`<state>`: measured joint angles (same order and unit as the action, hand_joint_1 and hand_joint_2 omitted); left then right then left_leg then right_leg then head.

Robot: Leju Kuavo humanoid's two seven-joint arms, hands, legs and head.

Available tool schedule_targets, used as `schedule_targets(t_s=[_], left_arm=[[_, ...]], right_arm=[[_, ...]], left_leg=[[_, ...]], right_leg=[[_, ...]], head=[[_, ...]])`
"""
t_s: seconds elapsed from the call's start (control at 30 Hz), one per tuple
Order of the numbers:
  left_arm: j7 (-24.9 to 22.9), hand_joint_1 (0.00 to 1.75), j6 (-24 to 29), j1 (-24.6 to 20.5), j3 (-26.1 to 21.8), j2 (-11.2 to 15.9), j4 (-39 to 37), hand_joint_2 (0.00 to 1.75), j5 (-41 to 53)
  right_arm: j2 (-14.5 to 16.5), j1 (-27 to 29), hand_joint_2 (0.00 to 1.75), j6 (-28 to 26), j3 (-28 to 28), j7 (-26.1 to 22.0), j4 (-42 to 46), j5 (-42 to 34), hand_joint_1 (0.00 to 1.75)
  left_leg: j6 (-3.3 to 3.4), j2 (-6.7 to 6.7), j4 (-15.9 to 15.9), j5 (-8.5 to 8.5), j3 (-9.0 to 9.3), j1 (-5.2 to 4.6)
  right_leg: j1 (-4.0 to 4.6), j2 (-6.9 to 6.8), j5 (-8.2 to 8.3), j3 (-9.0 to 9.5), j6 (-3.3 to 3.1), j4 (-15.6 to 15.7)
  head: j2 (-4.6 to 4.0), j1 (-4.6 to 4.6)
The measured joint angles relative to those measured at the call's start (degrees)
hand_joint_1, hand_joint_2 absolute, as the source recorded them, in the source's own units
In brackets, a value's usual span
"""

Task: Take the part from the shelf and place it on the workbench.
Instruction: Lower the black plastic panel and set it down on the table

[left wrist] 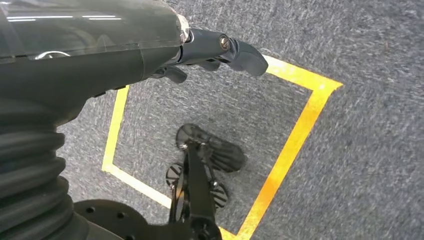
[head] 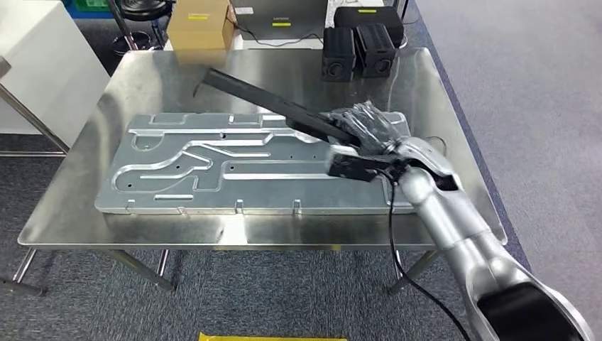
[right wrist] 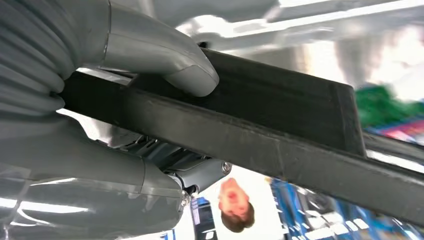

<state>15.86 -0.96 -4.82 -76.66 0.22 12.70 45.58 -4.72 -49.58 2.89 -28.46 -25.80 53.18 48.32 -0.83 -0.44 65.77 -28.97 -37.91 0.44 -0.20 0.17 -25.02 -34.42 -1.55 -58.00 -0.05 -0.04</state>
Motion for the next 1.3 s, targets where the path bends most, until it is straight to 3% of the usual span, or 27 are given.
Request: schedule_targets(t_s=[0.07,0.1,0.13,0.2,0.27,0.3,0.43,0.5,0.57,0.6,0.63,0.67,0.73,0.8,0.83,0.97,1.0,1.07,1.1,1.13,1.17,1.2,1.27,1.3], left_arm=[[0.1,0.00,0.0,-0.1,0.0,0.0,0.0,1.75,0.0],[0.1,0.00,-0.1,-0.1,0.0,0.0,0.0,1.75,0.0],[0.1,0.00,-0.2,-0.1,0.0,-0.1,0.0,1.75,0.0],[0.3,0.00,-0.5,-0.1,0.0,-0.1,0.0,1.75,0.0],[0.5,0.00,-0.8,-0.2,0.0,-0.1,0.0,1.75,-0.1],[0.7,0.00,-1.0,-0.2,-0.1,-0.1,0.0,1.75,-0.1],[1.8,0.00,-1.5,-0.3,-0.1,-0.2,0.0,1.75,0.0],[2.7,0.00,-1.8,-0.4,-0.1,-0.3,0.0,1.75,0.1],[3.5,0.00,-2.3,-0.4,-0.1,-0.3,0.0,1.75,0.2],[3.9,0.00,-2.6,-0.4,-0.1,-0.3,0.0,1.75,0.4],[4.3,0.00,-2.8,-0.4,-0.1,-0.3,0.0,1.75,0.5],[4.6,0.00,-3.1,-0.3,-0.1,-0.3,0.0,1.75,0.7],[5.1,0.00,-3.4,-0.3,0.0,-0.3,0.0,1.75,0.9],[5.3,0.00,-3.6,-0.3,0.0,-0.5,0.0,1.75,1.1],[5.3,0.00,-3.7,-0.3,0.0,-0.6,0.0,1.75,1.1],[5.4,0.00,-3.6,-0.2,0.0,-0.7,0.0,0.00,1.3],[5.4,0.00,-3.5,-0.2,0.0,-0.7,0.0,0.00,1.4],[5.4,0.00,-3.5,-0.2,0.1,-0.7,0.0,0.00,1.6],[5.4,0.00,-3.4,-0.1,0.1,-0.7,0.0,0.00,1.7],[5.4,0.00,-3.4,0.0,0.1,-0.7,0.0,0.00,1.8],[5.4,0.00,-3.4,0.1,0.1,-0.7,0.0,0.00,1.9],[5.5,0.00,-3.4,0.2,0.2,-0.7,0.0,0.00,2.0],[5.7,0.00,-3.4,0.2,0.2,-0.7,0.0,0.00,2.2],[5.8,0.00,-3.4,0.2,0.2,-0.7,0.0,0.00,2.3]], right_arm=[[2.0,-2.6,1.75,-0.6,-2.7,3.1,-5.3,5.1,1.62],[3.0,-3.5,1.75,-0.8,-4.1,4.7,-7.8,7.6,1.62],[3.9,-4.3,1.75,-0.8,-5.5,6.2,-10.0,9.6,1.62],[5.7,-5.6,1.75,-0.7,-7.9,9.1,-14.1,13.1,1.62],[7.7,-7.1,1.75,0.0,-10.1,11.6,-17.8,15.6,1.62],[8.6,-7.7,1.75,0.5,-11.3,12.7,-19.6,16.6,1.62],[11.7,-8.8,1.75,2.1,-14.9,16.0,-24.9,19.4,1.62],[12.8,-9.5,1.75,2.8,-16.0,16.8,-26.9,20.3,1.62],[13.6,-9.9,1.75,3.4,-17.0,17.1,-28.8,21.0,1.62],[13.9,-9.9,1.75,3.6,-17.4,17.2,-29.5,21.1,1.62],[14.1,-10.0,1.75,3.7,-17.7,17.2,-30.1,21.2,1.62],[14.3,-10.1,1.75,3.8,-17.9,17.2,-30.5,21.2,1.62],[14.6,-10.3,0.87,4.1,-18.2,17.2,-31.1,21.2,0.81],[14.9,-10.6,0.00,4.3,-18.2,17.2,-31.5,21.2,0.00],[15.1,-10.7,0.00,4.4,-18.3,17.2,-31.8,21.1,0.00],[15.4,-10.5,0.00,4.0,-18.5,16.4,-32.5,19.9,0.00],[15.5,-10.5,0.00,3.7,-18.5,16.1,-32.6,19.3,0.00],[15.7,-10.4,0.00,3.2,-18.4,14.7,-32.6,17.5,0.00],[15.7,-10.2,0.00,2.9,-18.2,13.6,-32.7,16.2,0.00],[15.7,-9.9,0.00,2.7,-17.7,12.0,-32.7,14.3,0.00],[15.7,-9.6,0.00,2.5,-16.9,10.2,-32.5,12.2,0.00],[15.7,-9.3,0.00,2.4,-15.9,8.1,-32.2,9.7,0.00],[15.7,-9.0,0.00,2.9,-13.2,3.6,-30.6,4.3,0.00],[15.7,-8.9,0.00,3.6,-11.7,1.1,-29.5,1.4,0.00]], left_leg=[[-0.35,0.02,7.1,-2.49,-3.73,0.14],[-0.49,0.03,8.8,-2.47,-4.79,0.19],[-0.59,0.04,8.2,-1.37,-4.82,0.24],[-0.64,0.12,1.6,2.70,-2.17,0.35],[-0.39,0.13,-4.6,4.99,0.68,0.23],[-0.17,0.12,-6.0,5.15,1.31,0.15],[1.01,0.09,-6.7,4.95,1.86,0.26],[1.57,0.20,-7.0,4.85,2.30,0.43],[1.91,0.29,-7.0,4.64,2.58,0.42],[1.98,0.28,-7.0,4.54,2.73,0.41],[2.01,0.26,-7.0,4.43,2.90,0.40],[1.97,0.22,-7.0,4.33,3.11,0.39],[1.81,0.11,-7.0,4.16,3.49,0.36],[1.41,0.00,-6.9,4.03,3.56,0.21],[1.12,-0.01,-7.0,4.00,3.53,0.19],[-0.16,0.04,-6.7,3.37,3.37,0.17],[-0.39,0.06,-4.9,2.13,2.60,0.15],[-0.67,0.09,1.9,-1.39,-0.55,0.24],[-0.76,0.10,5.3,-2.59,-2.21,0.25],[-0.84,0.10,7.3,-2.76,-3.21,0.28],[-0.89,0.11,7.0,-1.79,-3.20,0.32],[-0.91,0.12,4.5,0.07,-2.12,0.38],[-0.81,0.14,-2.9,3.45,1.20,0.45],[-0.58,0.12,-5.4,4.15,2.36,0.41]], right_leg=[[0.10,0.01,-0.19,0.14,-0.26,-0.1],[0.13,0.01,-0.33,0.24,-0.29,-0.2],[0.14,0.00,-0.51,0.37,-0.25,-0.3],[0.09,-0.02,-1.09,0.59,-0.01,-0.7],[0.23,0.04,-1.61,0.47,0.37,-1.2],[0.32,0.08,-1.73,0.38,0.58,-1.3],[0.35,0.04,-2.51,0.27,1.48,-2.0],[0.22,0.02,-4.88,-1.81,2.02,-6.4],[0.07,0.01,-7.61,-5.86,2.30,-13.9],[-0.03,0.00,-8.02,-7.49,2.36,-16.5],[-0.09,0.00,-7.40,-8.17,2.33,-17.1],[-0.12,0.00,-5.79,-7.70,2.19,-15.5],[0.02,-0.02,-1.75,-4.33,1.55,-8.0],[0.38,-0.10,0.23,-1.67,1.03,-2.2],[0.57,-0.11,0.29,-1.30,0.90,-1.2],[0.24,-0.05,0.94,-0.89,0.26,0.0],[0.05,-0.06,1.12,-0.69,0.08,0.4],[0.11,-0.08,1.16,-0.56,-0.12,0.5],[0.14,-0.08,1.12,-0.55,-0.19,0.5],[0.16,-0.08,1.07,-0.53,-0.22,0.4],[0.13,-0.05,0.99,-0.51,-0.20,0.3],[0.08,0.00,0.86,-0.48,-0.11,0.2],[0.14,0.14,0.43,-0.60,0.29,-0.4],[0.24,0.19,0.25,-0.73,0.54,-0.7]], head=[[0.00,-0.03],[0.00,-0.04],[0.00,-0.04],[0.00,-0.02],[0.01,-0.03],[0.01,-0.02],[0.01,0.00],[0.01,0.03],[0.01,0.03],[0.01,0.03],[0.01,0.04],[0.00,0.04],[0.00,0.05],[0.01,0.03],[0.01,0.02],[0.01,-0.02],[0.01,-0.05],[0.01,-0.08],[0.01,-0.08],[0.00,-0.07],[0.00,-0.07],[0.01,-0.07],[0.00,-0.08],[0.00,-0.06]])
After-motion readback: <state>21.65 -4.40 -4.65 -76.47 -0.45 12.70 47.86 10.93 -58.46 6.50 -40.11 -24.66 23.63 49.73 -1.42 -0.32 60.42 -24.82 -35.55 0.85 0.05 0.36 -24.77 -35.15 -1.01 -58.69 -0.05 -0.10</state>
